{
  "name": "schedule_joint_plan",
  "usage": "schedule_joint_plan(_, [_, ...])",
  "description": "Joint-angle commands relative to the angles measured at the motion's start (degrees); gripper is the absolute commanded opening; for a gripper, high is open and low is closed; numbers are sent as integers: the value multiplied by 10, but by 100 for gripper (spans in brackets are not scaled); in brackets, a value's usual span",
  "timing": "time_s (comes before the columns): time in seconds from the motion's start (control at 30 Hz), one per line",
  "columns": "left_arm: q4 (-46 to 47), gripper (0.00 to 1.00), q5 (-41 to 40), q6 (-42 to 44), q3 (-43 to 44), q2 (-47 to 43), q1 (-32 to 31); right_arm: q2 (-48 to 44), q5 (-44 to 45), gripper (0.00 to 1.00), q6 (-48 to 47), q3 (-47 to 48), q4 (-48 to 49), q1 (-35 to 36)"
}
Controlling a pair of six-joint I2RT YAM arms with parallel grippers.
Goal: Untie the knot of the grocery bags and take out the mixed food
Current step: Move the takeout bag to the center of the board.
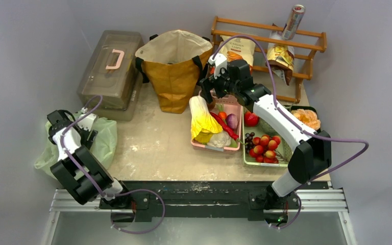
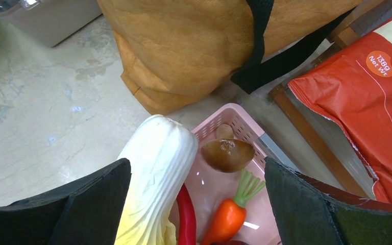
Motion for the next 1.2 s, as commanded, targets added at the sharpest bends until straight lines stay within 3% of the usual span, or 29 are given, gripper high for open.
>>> schedule_joint_plan(0.0, [80,69,12,52,0,-58,20,-10,15,99,-3,17,5,-1])
schedule_joint_plan(0.2, [-297,71,267,156,150,-165,38,-19,21,99,-6,12,3,-2])
schedule_joint_plan(0.3, [-435,73,350,219,223,-179,35,-23,21,99,-7,8,4,-1])
schedule_joint_plan(0.4, [-513,73,408,236,284,-165,15,-28,16,99,-8,1,8,-1])
schedule_joint_plan(0.5, [-474,73,460,122,361,-154,-66,-30,12,99,-8,4,7,-1])
schedule_joint_plan(0.6, [-347,75,455,-31,405,-144,-200,-31,6,99,-7,7,9,-1])
schedule_joint_plan(0.67, [-265,77,451,-73,429,-118,-274,-31,-2,99,-6,10,12,-2])
schedule_joint_plan(0.87, [-169,76,419,-65,565,57,-392,-43,29,99,-14,4,13,-2])
schedule_joint_plan(1.07, [-229,76,412,-28,777,230,-451,-57,10,99,-25,-9,16,-2])
schedule_joint_plan(1.17, [-239,75,393,-16,814,276,-488,-52,10,99,-11,-13,19,-3])
